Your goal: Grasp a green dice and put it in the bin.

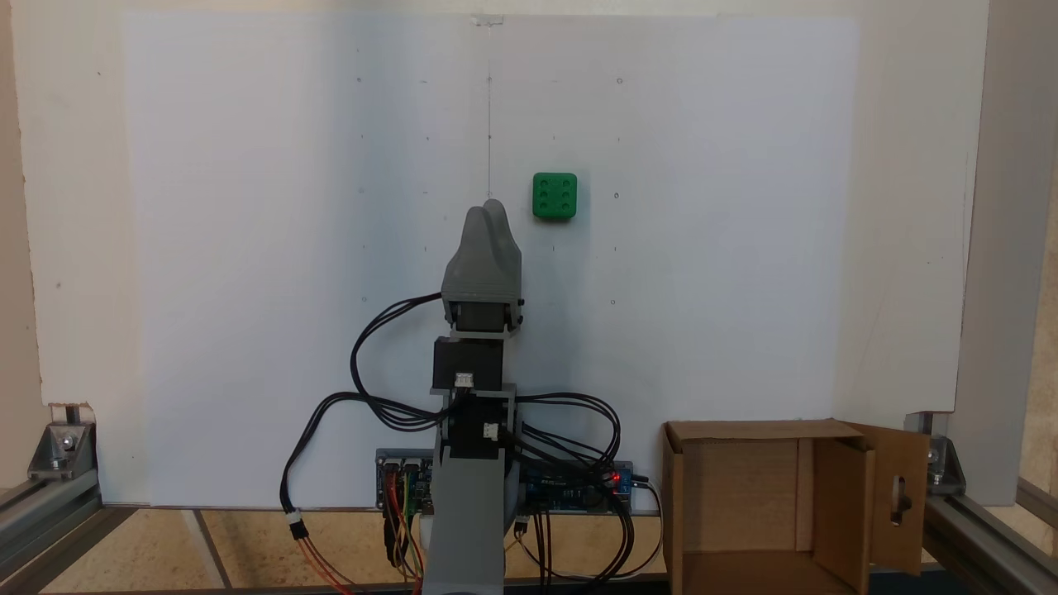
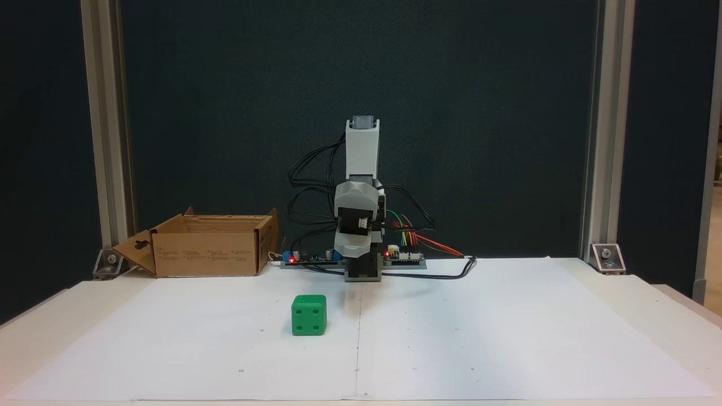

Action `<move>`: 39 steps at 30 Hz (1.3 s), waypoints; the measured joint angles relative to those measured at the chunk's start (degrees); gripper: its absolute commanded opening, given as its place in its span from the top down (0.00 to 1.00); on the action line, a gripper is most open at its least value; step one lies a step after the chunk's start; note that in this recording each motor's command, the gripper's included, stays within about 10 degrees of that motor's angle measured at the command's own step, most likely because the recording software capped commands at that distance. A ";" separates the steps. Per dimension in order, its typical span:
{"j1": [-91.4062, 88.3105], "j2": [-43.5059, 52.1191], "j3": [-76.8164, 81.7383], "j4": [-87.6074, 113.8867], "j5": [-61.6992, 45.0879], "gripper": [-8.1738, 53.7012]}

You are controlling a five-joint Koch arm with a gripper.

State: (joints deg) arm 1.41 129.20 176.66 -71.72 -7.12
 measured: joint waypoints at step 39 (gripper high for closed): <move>5.01 0.00 -32.61 59.50 4.22 0.15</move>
State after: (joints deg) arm 6.42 129.20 144.05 -12.22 -2.90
